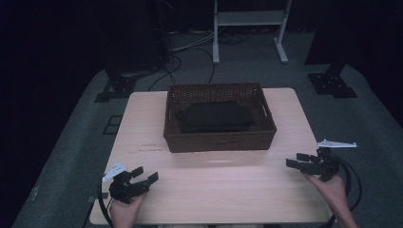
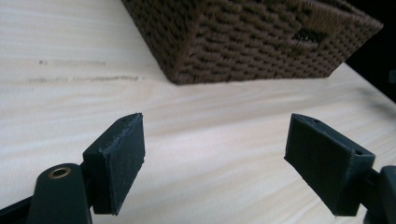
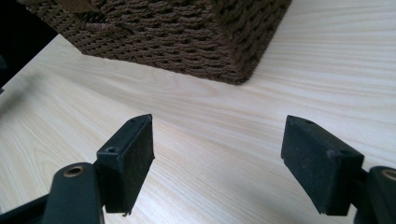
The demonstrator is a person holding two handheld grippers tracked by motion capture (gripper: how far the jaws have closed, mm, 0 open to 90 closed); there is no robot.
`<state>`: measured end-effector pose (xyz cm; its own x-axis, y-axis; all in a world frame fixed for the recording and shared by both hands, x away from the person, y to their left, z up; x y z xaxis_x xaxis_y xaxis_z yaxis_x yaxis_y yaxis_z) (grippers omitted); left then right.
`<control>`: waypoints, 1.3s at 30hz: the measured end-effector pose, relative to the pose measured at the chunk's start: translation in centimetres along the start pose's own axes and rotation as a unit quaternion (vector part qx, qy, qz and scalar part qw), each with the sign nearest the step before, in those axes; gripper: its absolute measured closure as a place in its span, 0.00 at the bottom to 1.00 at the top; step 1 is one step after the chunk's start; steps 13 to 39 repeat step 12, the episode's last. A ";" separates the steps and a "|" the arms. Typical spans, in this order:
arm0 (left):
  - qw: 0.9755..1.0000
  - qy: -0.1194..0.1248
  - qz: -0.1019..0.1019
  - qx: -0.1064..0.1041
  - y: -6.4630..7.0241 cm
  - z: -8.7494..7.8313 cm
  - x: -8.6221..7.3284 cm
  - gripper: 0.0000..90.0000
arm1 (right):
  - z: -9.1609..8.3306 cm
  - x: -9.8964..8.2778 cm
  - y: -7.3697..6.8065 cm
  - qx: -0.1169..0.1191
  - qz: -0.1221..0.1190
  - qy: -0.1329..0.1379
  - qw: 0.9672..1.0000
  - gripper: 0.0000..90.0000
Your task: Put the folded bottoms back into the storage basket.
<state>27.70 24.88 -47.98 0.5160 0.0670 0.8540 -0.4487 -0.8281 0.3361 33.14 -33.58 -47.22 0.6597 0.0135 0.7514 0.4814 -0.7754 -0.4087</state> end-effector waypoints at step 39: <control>1.000 0.012 0.018 0.007 0.4 -1.0 -1.0 0.20 | -0.4 -1.2 0.2 -0.001 0.004 0.012 1.000 0.26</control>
Point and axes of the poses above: each handheld gripper's, and its own axes: z roughly forward along the jaws, x roughly out of its top, y roughly to its right, the point moved 3 cm from there along z, roughly forward along the jaws, and after that the axes turned 3 degrees about y, right-handed, at the moved point
